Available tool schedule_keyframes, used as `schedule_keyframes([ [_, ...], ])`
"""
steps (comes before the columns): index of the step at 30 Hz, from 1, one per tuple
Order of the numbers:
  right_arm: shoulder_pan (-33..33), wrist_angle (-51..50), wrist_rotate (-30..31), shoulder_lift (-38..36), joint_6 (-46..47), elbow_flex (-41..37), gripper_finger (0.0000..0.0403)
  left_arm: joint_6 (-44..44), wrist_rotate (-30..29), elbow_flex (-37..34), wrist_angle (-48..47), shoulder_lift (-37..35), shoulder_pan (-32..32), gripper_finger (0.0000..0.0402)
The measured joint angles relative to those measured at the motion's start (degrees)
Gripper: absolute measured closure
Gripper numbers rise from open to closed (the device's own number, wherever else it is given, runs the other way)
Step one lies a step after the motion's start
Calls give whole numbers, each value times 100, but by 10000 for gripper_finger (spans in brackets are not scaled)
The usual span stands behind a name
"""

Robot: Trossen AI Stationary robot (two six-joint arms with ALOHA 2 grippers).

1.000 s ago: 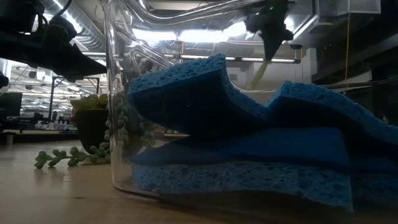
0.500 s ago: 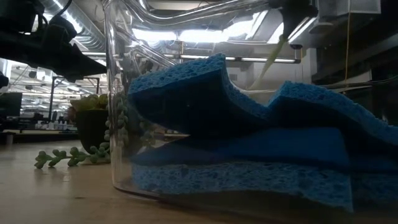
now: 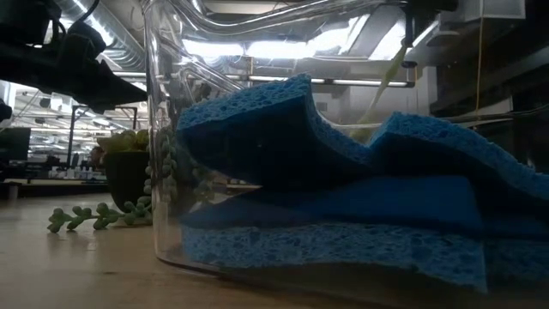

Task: Pick & Place Kitchen Sink Supplies
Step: Put the yellow dish brush into the top right transparent bin

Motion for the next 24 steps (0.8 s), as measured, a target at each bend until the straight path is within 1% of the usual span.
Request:
schedule_keyframes([
  [4,2,2,10,39,-139,-2,399,0,0,0,0,0,1,390],
  [7,2,8,327,22,-255,-7,399,0,0,0,0,0,0,391],
  [9,2,7,436,-37,-255,-7,399,0,0,0,0,0,0,391],
  [17,-74,8,376,-140,-238,-10,399,0,0,0,0,0,0,391],
  [20,-138,7,278,-140,-251,-224,399,0,0,0,0,0,2,393],
  [24,-221,124,133,-153,-247,-780,399,0,0,0,0,0,0,392],
])
